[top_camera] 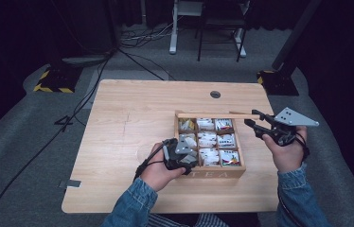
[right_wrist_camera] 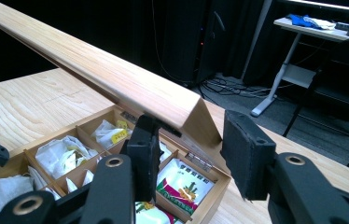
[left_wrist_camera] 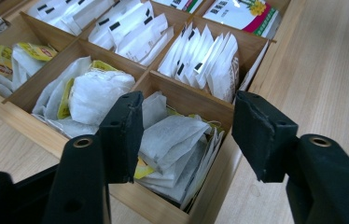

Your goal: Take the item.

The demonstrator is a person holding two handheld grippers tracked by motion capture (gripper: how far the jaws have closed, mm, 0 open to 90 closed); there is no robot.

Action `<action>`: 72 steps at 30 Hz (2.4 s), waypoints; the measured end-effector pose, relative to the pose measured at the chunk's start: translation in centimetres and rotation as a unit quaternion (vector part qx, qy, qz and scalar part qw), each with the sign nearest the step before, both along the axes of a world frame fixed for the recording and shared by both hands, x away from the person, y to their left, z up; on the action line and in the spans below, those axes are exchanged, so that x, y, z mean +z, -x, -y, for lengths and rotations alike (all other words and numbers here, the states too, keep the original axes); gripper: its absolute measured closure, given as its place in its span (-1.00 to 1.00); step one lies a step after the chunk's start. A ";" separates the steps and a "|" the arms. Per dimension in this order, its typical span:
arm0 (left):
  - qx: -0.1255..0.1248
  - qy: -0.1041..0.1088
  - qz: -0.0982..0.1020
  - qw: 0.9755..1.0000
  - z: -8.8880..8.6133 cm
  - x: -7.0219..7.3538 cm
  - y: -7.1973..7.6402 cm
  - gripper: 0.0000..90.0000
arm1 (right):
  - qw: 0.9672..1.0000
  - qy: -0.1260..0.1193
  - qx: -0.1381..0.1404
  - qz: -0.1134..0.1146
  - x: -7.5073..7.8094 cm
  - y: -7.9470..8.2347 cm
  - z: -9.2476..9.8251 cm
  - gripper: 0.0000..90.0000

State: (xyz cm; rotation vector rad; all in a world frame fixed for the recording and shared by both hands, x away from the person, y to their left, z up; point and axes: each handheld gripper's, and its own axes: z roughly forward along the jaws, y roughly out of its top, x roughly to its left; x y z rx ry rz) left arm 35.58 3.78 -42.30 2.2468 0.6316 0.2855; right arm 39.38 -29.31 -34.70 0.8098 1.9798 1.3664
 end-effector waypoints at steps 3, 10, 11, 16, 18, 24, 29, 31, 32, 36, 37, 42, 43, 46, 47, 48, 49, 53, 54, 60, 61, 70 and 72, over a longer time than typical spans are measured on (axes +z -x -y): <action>0.007 -0.011 -0.005 1.000 0.1 -0.6 -0.4 0.09 | 1.000 0.001 0.000 0.000 0.0 0.0 0.0 0.28; 0.012 -0.019 -0.010 1.000 0.1 -1.0 -0.9 0.14 | 1.000 0.003 -0.001 -0.002 -0.1 0.0 -0.1 0.27; 0.012 -0.022 -0.010 1.000 0.2 -1.1 -0.9 0.14 | 1.000 0.003 -0.001 -0.002 -0.1 0.0 -0.1 0.27; 0.010 -0.033 -0.008 0.999 0.4 -1.3 -1.0 0.20 | 1.000 0.004 -0.001 -0.001 -0.1 -0.1 -0.1 0.27; 0.011 -0.035 -0.005 0.999 0.4 -1.4 -1.1 0.24 | 1.000 0.004 -0.001 -0.001 -0.1 0.0 -0.1 0.27; 0.019 -0.042 0.008 0.999 0.3 -1.3 -1.7 0.36 | 1.000 0.004 -0.001 -0.002 -0.2 -0.1 -0.1 0.27; 0.008 -0.040 -0.008 0.999 0.6 -1.5 -1.9 0.52 | 1.000 0.004 0.000 -0.005 -0.4 0.1 0.0 0.26; -0.002 -0.044 -0.014 0.999 0.9 -1.6 -1.9 0.58 | 1.000 0.006 0.000 -0.005 -0.4 0.2 -0.1 0.26; -0.004 -0.043 -0.016 0.999 0.9 -1.6 -1.9 0.61 | 1.000 0.008 0.000 -0.005 -0.5 0.2 -0.1 0.26; -0.007 -0.047 -0.024 0.999 0.8 -1.3 -1.9 0.90 | 1.000 0.011 0.000 -0.006 -0.5 0.4 -0.1 0.26; -0.007 -0.047 -0.024 0.999 0.8 -1.3 -1.9 0.97 | 1.000 0.011 0.000 -0.006 -0.5 0.4 -0.1 0.26; -0.007 -0.051 -0.024 0.998 0.7 -1.2 -1.9 1.00 | 1.000 0.011 0.000 -0.006 -0.6 0.4 -0.1 0.26; -0.007 -0.049 -0.023 0.999 0.7 -1.1 -1.9 1.00 | 1.000 0.010 0.000 -0.006 -0.6 0.4 -0.1 0.26; -0.008 -0.041 -0.018 0.999 0.5 -0.8 -1.8 1.00 | 1.000 0.010 0.000 -0.006 -0.6 0.4 -0.1 0.26; -0.005 -0.038 -0.019 0.999 0.4 -0.7 -1.7 1.00 | 1.000 0.010 0.000 -0.006 -0.5 0.4 -0.1 0.26; -0.006 -0.033 -0.017 0.999 0.4 -0.5 -1.7 1.00 | 1.000 0.010 0.000 -0.006 -0.5 0.4 -0.1 0.26; -0.002 -0.021 -0.015 1.000 0.2 -0.3 -1.6 1.00 | 1.000 0.010 0.000 -0.006 -0.5 0.4 -0.1 0.26; -0.005 0.004 -0.012 1.000 -0.2 0.3 -1.4 1.00 | 1.000 0.010 0.001 -0.006 -0.6 0.4 -0.1 0.26; -0.006 0.011 -0.014 1.000 -0.3 0.5 -1.4 1.00 | 1.000 0.010 0.001 -0.006 -0.6 0.4 -0.1 0.26; -0.011 0.043 -0.015 0.999 -0.9 1.3 -1.1 1.00 | 1.000 0.010 0.001 -0.005 -0.5 0.3 -0.1 0.26; -0.011 0.049 -0.014 0.999 -1.1 1.5 -1.0 1.00 | 1.000 0.010 0.001 -0.005 -0.5 0.3 -0.1 0.26; -0.011 0.093 -0.001 0.996 -2.3 2.9 -0.4 1.00 | 1.000 0.008 0.000 -0.005 -0.4 0.2 -0.1 0.26; -0.011 0.096 0.001 0.995 -2.4 3.0 -0.4 1.00 | 1.000 0.008 0.000 -0.005 -0.4 0.2 -0.1 0.26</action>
